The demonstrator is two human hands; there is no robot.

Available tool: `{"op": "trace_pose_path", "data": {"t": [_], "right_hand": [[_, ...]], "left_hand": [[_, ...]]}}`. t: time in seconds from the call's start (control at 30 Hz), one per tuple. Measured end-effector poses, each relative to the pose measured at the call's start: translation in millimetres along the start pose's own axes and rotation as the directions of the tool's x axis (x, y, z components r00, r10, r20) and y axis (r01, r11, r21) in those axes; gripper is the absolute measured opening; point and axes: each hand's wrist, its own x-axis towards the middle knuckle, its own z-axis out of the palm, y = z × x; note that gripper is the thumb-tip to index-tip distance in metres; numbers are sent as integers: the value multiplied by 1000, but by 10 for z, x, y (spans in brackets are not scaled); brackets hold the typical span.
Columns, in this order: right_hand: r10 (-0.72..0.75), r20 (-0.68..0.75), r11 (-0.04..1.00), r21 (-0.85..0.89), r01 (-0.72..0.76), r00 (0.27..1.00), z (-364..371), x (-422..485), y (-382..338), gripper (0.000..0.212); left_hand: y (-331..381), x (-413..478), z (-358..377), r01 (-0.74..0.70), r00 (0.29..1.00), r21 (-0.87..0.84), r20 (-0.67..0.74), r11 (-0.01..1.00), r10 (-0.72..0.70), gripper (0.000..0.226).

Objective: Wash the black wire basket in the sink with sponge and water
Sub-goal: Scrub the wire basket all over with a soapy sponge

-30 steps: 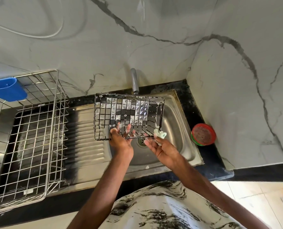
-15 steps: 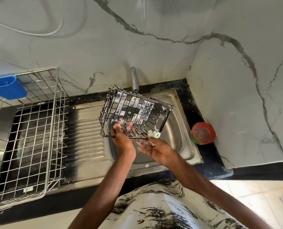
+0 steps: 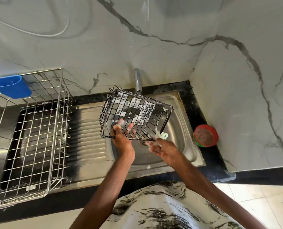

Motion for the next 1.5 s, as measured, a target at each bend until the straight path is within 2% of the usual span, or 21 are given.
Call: {"op": "trace_pose_path", "data": {"t": [0.03, 0.1, 0.2, 0.33, 0.4, 0.47, 0.53, 0.67, 0.8, 0.83, 0.9, 0.93, 0.97, 1.0, 1.03, 1.07, 1.13, 1.2, 1.3, 1.4, 1.5], "right_hand": [[-83, -48, 989, -123, 77, 995, -40, 25, -36, 20], [-262, -45, 919, -318, 235, 964, -68, 5, -108, 16], [-402, 6, 837, -401, 371, 915, -115, -37, -247, 6], [-478, 43, 791, -413, 452, 877, -168, 15, -414, 22], [-526, 48, 757, -428, 494, 849, -149, -1, -453, 20], [-608, 58, 666, -506, 548, 792, -115, -16, -484, 15], [-712, 77, 519, -612, 597, 698, -102, -11, -525, 19], [-839, 120, 252, -779, 574, 531, 6, -250, -670, 28], [-882, 128, 146, -842, 520, 455, -24, -413, -825, 16], [-884, 130, 127, -857, 499, 449, -49, -420, -858, 11], [-870, 146, 82, -898, 431, 471, -68, -453, -916, 9], [-859, 165, 45, -918, 393, 484, -60, -474, -931, 14], [-853, 190, -1, -932, 362, 487, -51, -491, -929, 19], [-846, 209, -38, -942, 334, 490, -24, -514, -921, 24], [-838, 220, -62, -947, 315, 499, 7, -549, -900, 27], [-827, 232, -76, -949, 307, 512, 49, -596, -868, 31], [-807, 285, -130, -940, 315, 517, 129, -684, -774, 35], [-773, 365, -203, -917, 343, 520, 187, -711, -674, 38], [-723, 457, -281, -879, 384, 518, 225, -706, -530, 45], [-651, 525, -296, -841, 452, 549, 155, -667, -500, 48], [-571, 610, -213, -757, 618, 550, 74, -706, -611, 43]], "left_hand": [[13, 22, -13, 2, 1000, -5, 4, 1000, -2, 34], [57, 69, -28, -21, 1000, 0, 21, 1000, 21, 34], [137, 147, -39, -56, 996, 32, 66, 998, 54, 29], [234, 284, -111, -39, 989, 107, 146, 993, 23, 27], [263, 314, -135, 5, 978, 144, 205, 989, -34, 25], [300, 300, -136, 34, 968, 165, 240, 986, -74, 21], [304, 331, -147, 69, 947, 178, 297, 982, -120, 21], [192, 387, -218, 166, 934, 180, 288, 970, -213, 35], [136, 469, -338, 304, 932, 76, 185, 950, -313, 16], [146, 460, -361, 315, 938, 102, 120, 944, -326, 22], [173, 306, -398, 248, 967, 320, -18, 915, -255, 61], [193, 153, -408, 150, 989, 480, -65, 865, -135, 76], [219, -18, -417, 19, 998, 589, -65, 808, 24, 79], [262, -182, -405, -107, 989, 627, -12, 771, 146, 73], [280, -264, -369, -189, 982, 596, 99, 781, 163, 61], [318, -331, -285, -185, 970, 538, 234, 822, 66, 55], [334, -349, -53, 109, 863, 356, 430, 928, -266, 55], [334, -351, 199, 347, 753, 266, 493, 900, -436, 60], [303, -386, 404, 484, 723, 194, 461, 853, -515, 45], [299, -300, 345, 577, 709, 102, 429, 810, -559, 41], [244, -164, 214, 619, 701, 27, 431, 785, -568, 44]]}}
